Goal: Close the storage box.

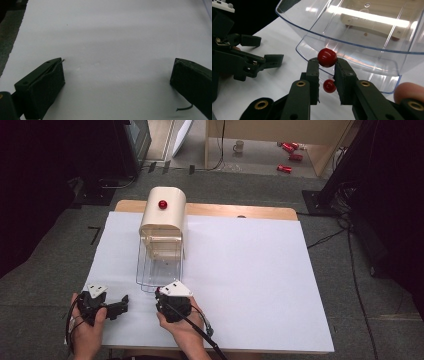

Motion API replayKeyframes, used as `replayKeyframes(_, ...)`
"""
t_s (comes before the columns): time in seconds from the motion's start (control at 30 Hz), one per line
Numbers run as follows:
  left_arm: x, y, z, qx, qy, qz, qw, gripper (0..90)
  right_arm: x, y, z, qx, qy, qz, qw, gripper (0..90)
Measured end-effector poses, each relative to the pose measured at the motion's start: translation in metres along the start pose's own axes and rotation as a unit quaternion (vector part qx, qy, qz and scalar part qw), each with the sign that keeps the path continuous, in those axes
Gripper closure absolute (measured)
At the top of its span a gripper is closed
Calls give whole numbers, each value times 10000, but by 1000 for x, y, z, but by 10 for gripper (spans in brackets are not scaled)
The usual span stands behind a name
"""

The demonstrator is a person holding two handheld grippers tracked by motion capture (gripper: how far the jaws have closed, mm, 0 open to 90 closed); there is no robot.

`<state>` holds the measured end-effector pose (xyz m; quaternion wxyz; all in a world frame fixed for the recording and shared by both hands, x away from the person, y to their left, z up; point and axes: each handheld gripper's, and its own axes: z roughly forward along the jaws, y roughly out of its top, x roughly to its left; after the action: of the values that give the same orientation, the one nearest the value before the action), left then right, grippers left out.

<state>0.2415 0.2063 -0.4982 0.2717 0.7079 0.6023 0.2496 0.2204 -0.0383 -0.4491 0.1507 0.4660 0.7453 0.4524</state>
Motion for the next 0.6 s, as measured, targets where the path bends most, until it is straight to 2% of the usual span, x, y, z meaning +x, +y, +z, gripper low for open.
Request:
replayKeyframes(0.33,0,0,0,7,-2,1,10000,0,1,13,-5,-48,10,6,10000,761)
replayKeyframes(0.6,0,0,0,9,-3,3,10000,0,-1,30,-9,-145,-69,-120,9998,765)
